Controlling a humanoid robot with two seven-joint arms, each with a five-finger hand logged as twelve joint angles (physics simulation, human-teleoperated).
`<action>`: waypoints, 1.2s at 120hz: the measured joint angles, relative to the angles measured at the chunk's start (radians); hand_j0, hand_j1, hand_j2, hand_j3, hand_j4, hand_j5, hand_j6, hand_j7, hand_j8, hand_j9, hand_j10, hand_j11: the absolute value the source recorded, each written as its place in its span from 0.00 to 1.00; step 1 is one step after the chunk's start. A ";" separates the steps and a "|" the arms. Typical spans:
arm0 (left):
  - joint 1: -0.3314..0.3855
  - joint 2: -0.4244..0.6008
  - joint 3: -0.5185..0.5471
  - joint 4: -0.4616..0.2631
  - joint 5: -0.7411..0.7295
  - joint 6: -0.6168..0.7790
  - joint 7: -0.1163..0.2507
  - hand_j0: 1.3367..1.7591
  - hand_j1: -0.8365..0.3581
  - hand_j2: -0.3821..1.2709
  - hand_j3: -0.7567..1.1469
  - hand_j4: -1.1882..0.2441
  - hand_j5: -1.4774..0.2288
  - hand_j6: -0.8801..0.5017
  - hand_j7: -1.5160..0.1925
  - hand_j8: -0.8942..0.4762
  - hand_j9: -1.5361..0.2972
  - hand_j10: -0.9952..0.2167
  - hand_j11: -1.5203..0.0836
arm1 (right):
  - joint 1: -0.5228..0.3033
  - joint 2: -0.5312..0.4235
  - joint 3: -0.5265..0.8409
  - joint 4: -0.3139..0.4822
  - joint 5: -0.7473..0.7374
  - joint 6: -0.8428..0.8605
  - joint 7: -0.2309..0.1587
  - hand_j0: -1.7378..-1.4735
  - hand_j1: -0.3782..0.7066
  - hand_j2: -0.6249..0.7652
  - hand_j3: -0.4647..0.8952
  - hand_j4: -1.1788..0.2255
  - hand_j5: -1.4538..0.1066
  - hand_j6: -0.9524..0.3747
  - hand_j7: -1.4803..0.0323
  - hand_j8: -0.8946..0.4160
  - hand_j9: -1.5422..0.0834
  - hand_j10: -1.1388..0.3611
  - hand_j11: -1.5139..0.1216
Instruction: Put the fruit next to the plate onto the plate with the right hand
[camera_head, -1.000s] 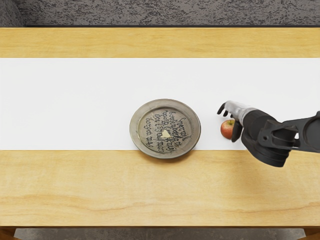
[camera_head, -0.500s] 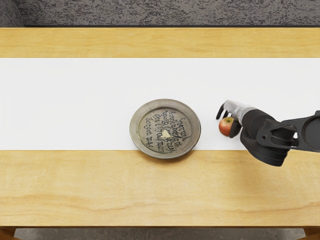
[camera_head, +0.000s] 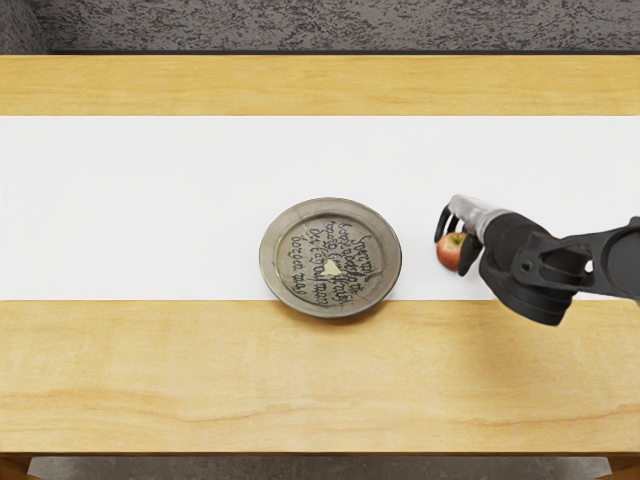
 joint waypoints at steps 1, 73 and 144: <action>0.000 0.000 0.000 0.000 0.000 0.000 0.000 0.76 0.99 0.23 0.40 0.83 0.87 0.64 0.89 0.65 0.84 0.82 0.95 | 0.000 0.000 0.002 0.000 0.000 0.000 0.000 0.32 0.59 0.67 0.34 0.36 0.29 0.40 0.34 0.39 0.33 0.30 0.31; 0.000 0.000 0.000 0.000 0.000 0.000 0.000 0.76 0.99 0.23 0.40 0.83 0.87 0.64 0.89 0.65 0.84 0.82 0.95 | 0.063 -0.078 0.204 0.003 0.010 0.213 0.001 0.31 0.58 0.65 0.34 0.39 0.21 0.44 0.29 0.43 0.26 0.31 0.23; -0.001 0.000 0.000 0.000 0.000 0.000 0.000 0.76 0.99 0.23 0.40 0.83 0.87 0.64 0.89 0.65 0.84 0.82 0.95 | 0.089 0.095 0.307 -0.003 0.009 0.242 0.000 0.31 0.57 0.64 0.34 0.38 0.20 0.44 0.28 0.43 0.26 0.30 0.23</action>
